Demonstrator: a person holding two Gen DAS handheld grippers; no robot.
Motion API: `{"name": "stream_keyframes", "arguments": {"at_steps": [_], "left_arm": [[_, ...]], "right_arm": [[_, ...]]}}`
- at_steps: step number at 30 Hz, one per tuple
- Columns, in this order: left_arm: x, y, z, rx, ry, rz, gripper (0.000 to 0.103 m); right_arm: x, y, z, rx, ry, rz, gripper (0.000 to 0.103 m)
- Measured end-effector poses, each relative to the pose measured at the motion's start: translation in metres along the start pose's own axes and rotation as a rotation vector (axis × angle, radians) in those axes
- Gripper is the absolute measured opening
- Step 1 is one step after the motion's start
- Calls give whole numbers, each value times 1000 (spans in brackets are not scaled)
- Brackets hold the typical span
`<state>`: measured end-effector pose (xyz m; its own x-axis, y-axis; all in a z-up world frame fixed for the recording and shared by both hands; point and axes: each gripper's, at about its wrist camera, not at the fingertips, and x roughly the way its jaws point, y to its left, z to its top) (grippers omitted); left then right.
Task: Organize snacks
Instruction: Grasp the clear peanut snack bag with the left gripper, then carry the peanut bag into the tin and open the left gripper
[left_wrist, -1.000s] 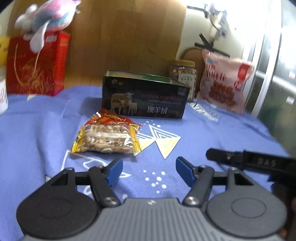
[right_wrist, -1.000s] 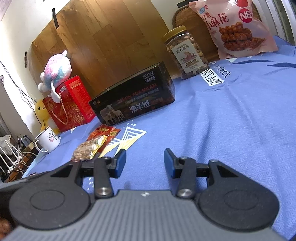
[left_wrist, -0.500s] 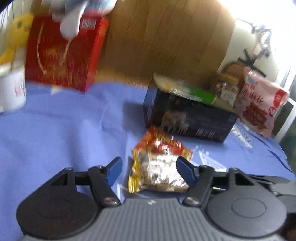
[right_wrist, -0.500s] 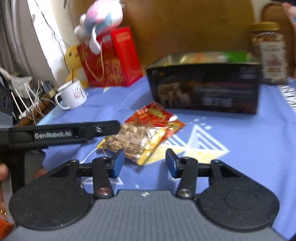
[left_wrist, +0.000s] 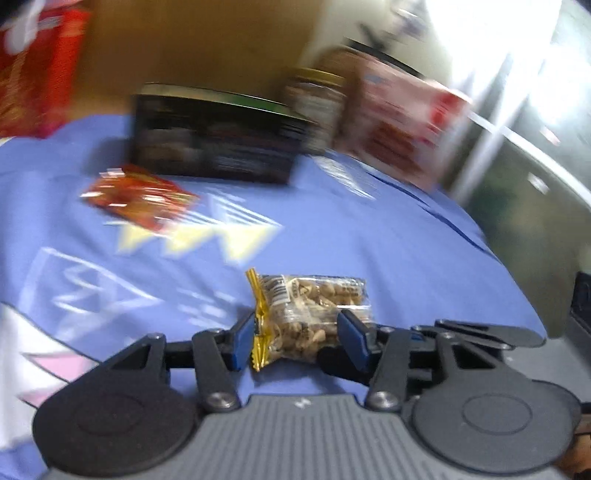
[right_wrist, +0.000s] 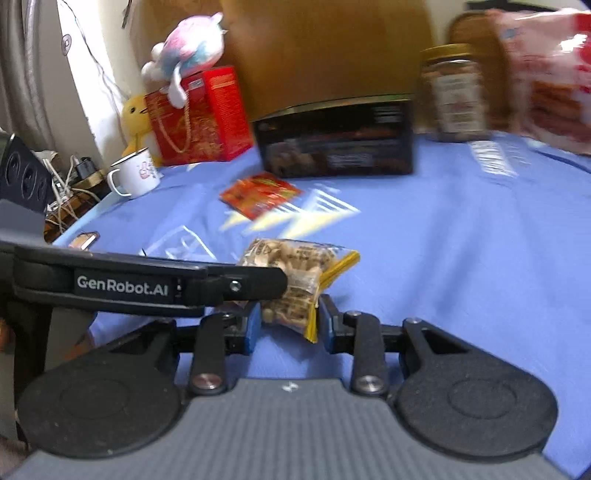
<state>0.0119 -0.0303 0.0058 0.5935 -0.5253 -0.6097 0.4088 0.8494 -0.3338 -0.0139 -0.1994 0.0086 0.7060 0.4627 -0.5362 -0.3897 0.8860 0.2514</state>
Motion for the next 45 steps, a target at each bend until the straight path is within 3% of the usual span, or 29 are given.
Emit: {"name": "stream_keyframes", "arguments": {"at_steps": [4, 11, 16, 18, 20, 24, 32, 39, 42, 43, 45], "left_arm": [[5, -23, -3, 57, 37, -35, 54], [-16, -6, 10, -9, 17, -21, 60], [-4, -9, 12, 4, 66, -42, 60], [6, -13, 4, 7, 92, -57, 54], [5, -22, 0, 62, 79, -34, 43], [-3, -18, 6, 21, 74, -70, 40], [-24, -1, 46, 10, -50, -70, 40], [-6, 17, 130, 39, -192, -11, 42], [26, 24, 169, 91, -246, 81, 52], [41, 29, 179, 96, -244, 109, 60], [75, 39, 195, 96, -207, 160, 60]], "right_arm": [[-23, -5, -17, -15, -45, -73, 45], [-32, -11, -23, 31, -102, -63, 57], [-29, -1, -29, -46, -102, -97, 57], [-27, 2, -33, -66, -103, -116, 55], [-26, 8, -36, -98, -103, -139, 44], [-26, 12, -28, -113, -112, -147, 41], [-14, 12, 16, -76, -180, -76, 40], [23, 0, 94, -112, -280, -58, 40], [56, -10, 132, -140, -314, -91, 45], [71, -13, 142, -156, -311, -122, 56], [96, -19, 153, -198, -315, -218, 59]]}}
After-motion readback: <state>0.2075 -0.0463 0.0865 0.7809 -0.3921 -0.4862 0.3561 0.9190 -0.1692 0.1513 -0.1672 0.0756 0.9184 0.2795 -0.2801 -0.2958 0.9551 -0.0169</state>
